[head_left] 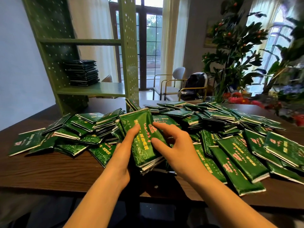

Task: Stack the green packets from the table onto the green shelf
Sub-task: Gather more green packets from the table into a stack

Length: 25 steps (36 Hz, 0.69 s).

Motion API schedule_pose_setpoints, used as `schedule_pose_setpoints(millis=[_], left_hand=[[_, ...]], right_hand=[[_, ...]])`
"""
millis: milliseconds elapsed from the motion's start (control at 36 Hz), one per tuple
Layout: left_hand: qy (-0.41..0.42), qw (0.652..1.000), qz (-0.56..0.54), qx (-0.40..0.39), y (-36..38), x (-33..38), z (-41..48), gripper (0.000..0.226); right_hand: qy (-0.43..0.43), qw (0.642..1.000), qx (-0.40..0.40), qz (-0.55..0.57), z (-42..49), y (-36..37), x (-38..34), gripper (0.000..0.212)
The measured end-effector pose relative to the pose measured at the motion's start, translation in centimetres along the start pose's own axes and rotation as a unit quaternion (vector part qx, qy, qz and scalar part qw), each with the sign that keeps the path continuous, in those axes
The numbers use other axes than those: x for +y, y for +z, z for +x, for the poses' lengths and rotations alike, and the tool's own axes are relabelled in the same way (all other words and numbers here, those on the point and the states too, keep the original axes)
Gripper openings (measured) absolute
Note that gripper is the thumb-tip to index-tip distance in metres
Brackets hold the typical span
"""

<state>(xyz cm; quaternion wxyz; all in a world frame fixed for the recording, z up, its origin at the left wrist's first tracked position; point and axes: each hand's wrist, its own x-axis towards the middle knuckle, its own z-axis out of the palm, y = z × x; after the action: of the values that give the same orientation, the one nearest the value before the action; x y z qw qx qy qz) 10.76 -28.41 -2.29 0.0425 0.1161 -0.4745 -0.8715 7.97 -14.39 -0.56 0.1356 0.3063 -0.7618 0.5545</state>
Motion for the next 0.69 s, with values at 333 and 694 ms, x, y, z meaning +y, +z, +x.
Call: schedule_pose_setpoints(millis=[333,694], left_hand=[[0.023,0.997,0.046,0.050,-0.1,-0.3,-0.1,0.079],[0.015,0.993,0.088,0.077,-1.2,-1.0,1.0,0.105]], right_hand=[[0.019,0.988,-0.023,-0.153,0.7,-4.8,1.2,0.023],[0.091,0.792,-0.143,-0.587,-2.0,-5.6,1.9,0.057]])
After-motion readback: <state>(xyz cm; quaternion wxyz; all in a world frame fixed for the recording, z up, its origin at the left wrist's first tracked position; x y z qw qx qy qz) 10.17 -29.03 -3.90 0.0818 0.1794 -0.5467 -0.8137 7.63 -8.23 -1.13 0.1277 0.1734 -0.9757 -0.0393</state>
